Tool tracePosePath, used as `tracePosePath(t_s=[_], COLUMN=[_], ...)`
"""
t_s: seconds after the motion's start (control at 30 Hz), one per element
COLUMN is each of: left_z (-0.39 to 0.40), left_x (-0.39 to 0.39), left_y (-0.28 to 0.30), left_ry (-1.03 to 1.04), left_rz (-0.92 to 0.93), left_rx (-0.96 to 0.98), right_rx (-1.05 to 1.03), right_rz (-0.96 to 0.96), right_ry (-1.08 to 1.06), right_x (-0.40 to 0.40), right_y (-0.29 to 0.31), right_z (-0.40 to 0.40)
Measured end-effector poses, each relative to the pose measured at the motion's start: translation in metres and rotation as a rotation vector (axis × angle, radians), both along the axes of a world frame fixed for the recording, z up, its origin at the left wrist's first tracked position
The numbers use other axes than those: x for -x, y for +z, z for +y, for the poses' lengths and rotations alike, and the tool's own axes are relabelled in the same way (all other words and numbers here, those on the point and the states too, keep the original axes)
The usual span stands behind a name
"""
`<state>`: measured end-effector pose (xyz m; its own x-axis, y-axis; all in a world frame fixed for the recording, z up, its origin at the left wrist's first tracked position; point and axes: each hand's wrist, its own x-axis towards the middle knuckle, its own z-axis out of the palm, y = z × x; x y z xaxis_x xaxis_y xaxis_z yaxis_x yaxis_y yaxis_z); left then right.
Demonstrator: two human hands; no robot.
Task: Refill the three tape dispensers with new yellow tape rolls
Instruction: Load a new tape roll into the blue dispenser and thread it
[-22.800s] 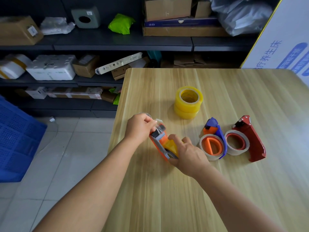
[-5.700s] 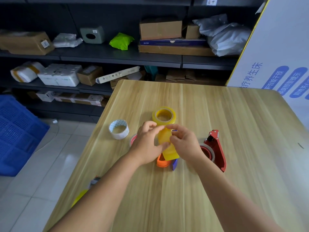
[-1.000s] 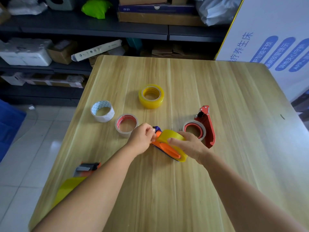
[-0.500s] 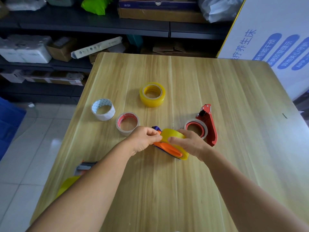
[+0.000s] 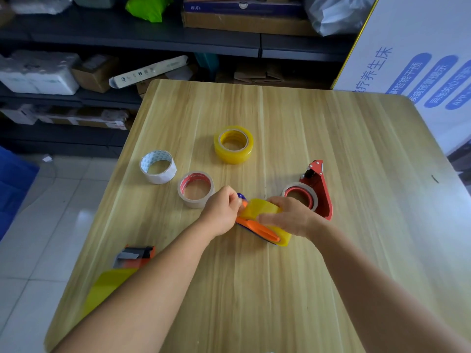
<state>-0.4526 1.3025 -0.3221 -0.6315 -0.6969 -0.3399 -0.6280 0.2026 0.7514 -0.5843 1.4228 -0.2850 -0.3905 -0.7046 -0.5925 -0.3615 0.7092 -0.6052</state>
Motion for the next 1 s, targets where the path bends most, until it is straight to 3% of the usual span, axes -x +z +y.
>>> tracePosePath(t_s=[0.23,0.47,0.67,0.8,0.93,1.0], left_z=[0.008,0.005,0.005,0.005,0.008,0.007], left_x=[0.012,0.003,0.001,0.006,0.010,0.012], left_y=[0.013,0.030,0.043,0.049,0.060,0.064], left_ry=[-0.042,-0.161,-0.180,-0.013,0.078,0.175], left_rz=[0.035,0.095,0.151,0.173,0.114,0.151], left_rx=[0.003,-0.167,-0.171,-0.051,0.206,0.212], right_rx=[-0.081,0.102,0.270,0.312,0.359,0.388], right_rz=[0.400,0.394,0.463,0.487,0.451,0.450], right_ry=[0.204,0.076,-0.019,-0.016,-0.014,-0.013], right_x=[-0.020,-0.024,-0.030,-0.034,-0.036,-0.036], right_y=[0.006,0.005,0.009,0.018,0.026,0.029], right_z=[-0.017,0.001,0.006,0.004,0.003,0.002])
